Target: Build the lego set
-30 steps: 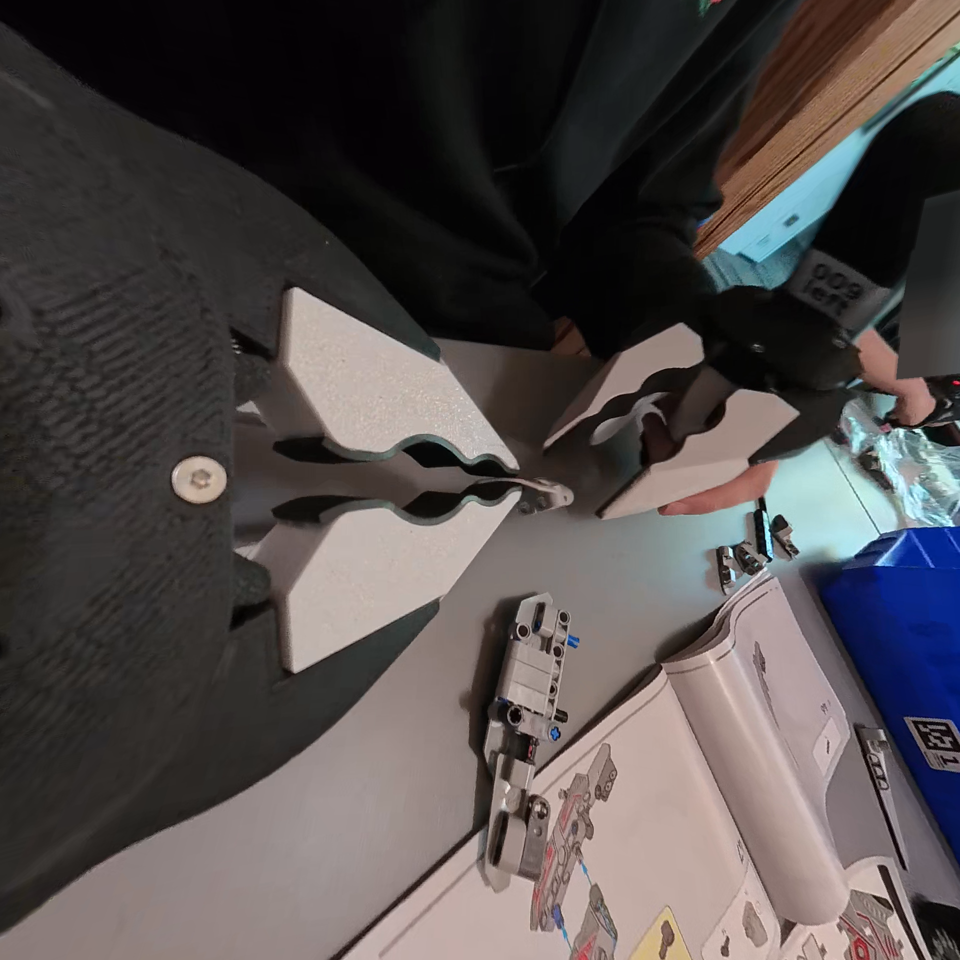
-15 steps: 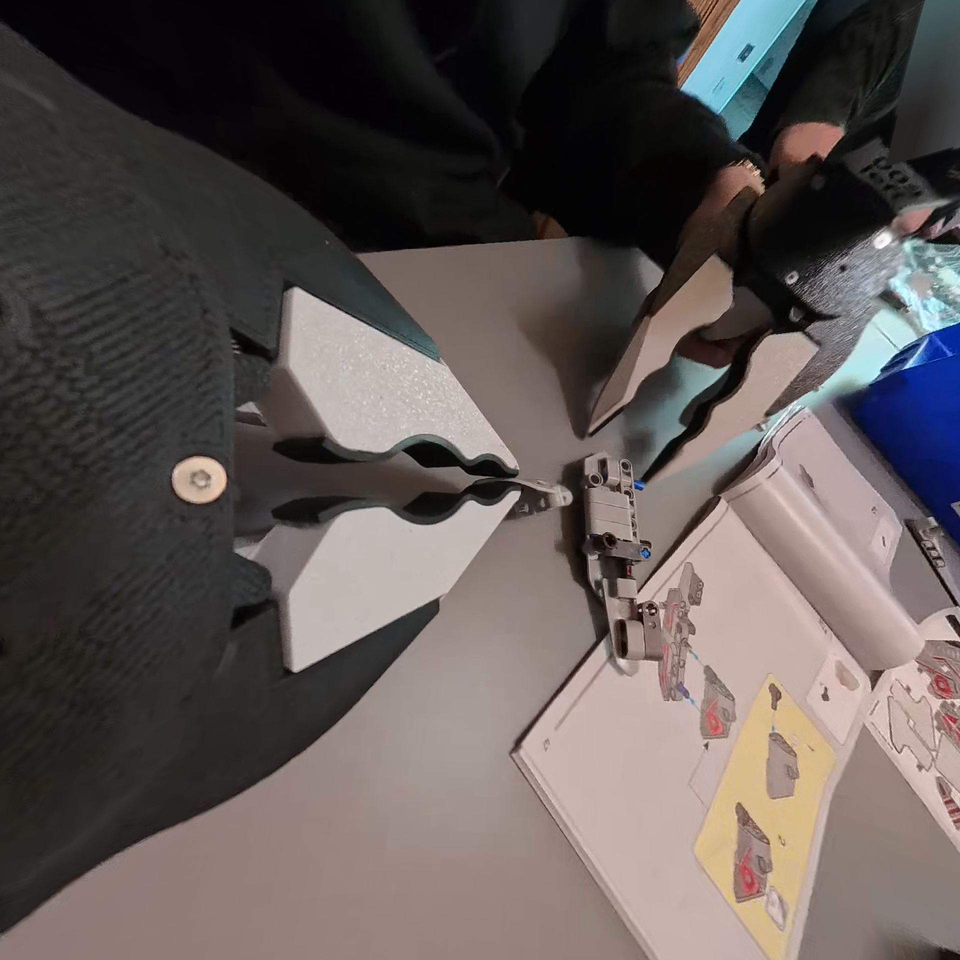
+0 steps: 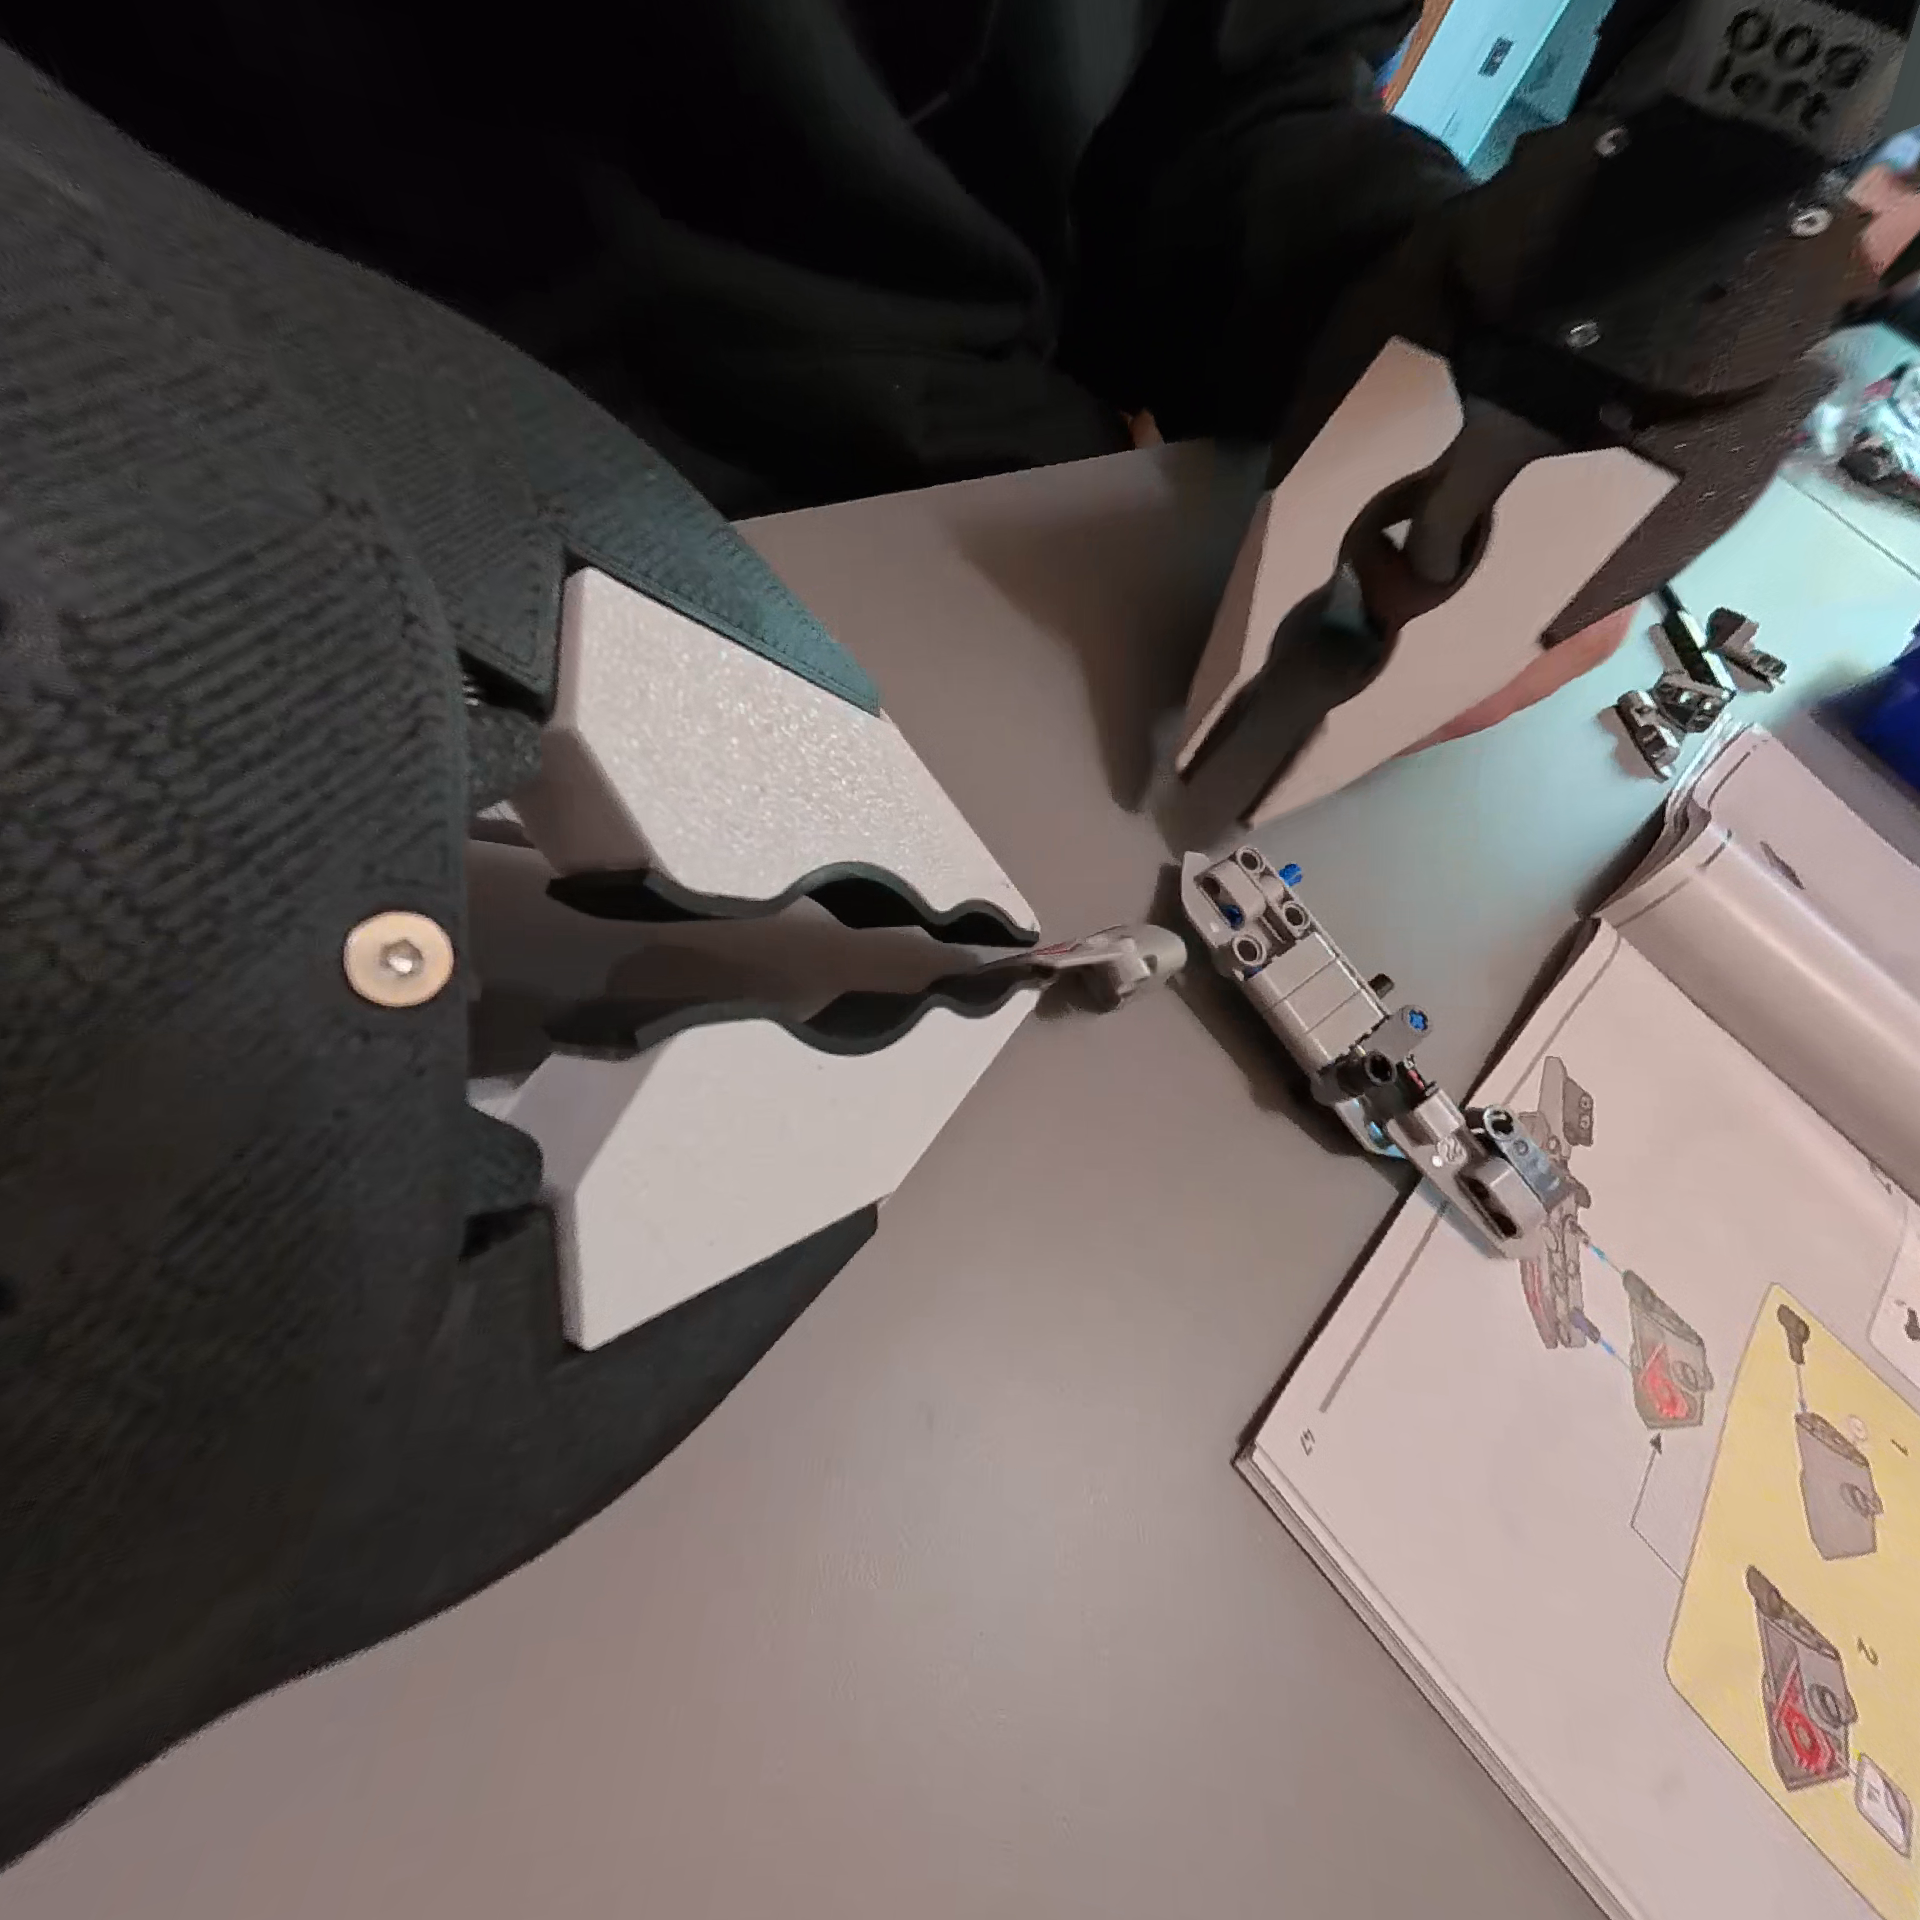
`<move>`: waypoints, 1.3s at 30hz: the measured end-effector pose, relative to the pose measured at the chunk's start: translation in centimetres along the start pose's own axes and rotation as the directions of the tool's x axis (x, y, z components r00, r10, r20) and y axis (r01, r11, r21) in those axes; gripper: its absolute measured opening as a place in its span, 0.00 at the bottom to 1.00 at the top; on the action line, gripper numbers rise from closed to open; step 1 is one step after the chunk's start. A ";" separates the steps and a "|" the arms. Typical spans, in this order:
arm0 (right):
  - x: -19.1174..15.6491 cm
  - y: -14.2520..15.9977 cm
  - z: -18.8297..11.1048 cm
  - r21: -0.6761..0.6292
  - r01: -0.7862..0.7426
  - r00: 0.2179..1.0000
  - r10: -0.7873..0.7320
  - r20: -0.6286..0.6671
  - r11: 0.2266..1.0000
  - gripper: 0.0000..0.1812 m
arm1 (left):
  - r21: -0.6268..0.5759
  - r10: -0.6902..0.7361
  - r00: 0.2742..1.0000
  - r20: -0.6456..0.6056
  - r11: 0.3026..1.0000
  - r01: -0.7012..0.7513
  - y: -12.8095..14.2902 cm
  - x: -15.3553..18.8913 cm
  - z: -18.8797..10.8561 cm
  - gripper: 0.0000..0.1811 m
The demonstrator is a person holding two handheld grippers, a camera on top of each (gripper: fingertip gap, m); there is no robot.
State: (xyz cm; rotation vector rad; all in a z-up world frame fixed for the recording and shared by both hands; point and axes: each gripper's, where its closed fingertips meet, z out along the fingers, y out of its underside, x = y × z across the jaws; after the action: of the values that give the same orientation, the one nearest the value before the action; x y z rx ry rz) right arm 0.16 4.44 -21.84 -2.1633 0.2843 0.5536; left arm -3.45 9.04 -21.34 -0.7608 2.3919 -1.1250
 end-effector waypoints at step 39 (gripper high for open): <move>1.2 1.0 -1.8 -0.049 0.196 0.974 -0.200 -0.104 0.979 0.19 | -0.270 0.164 0.870 -0.465 0.910 -0.316 0.5 -3.6 1.9 0.32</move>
State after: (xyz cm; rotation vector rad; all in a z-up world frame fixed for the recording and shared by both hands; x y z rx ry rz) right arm 1.34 2.40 -22.12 -2.2314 0.1149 0.3310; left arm 0.19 10.41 -22.42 -0.2979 3.0089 -0.8533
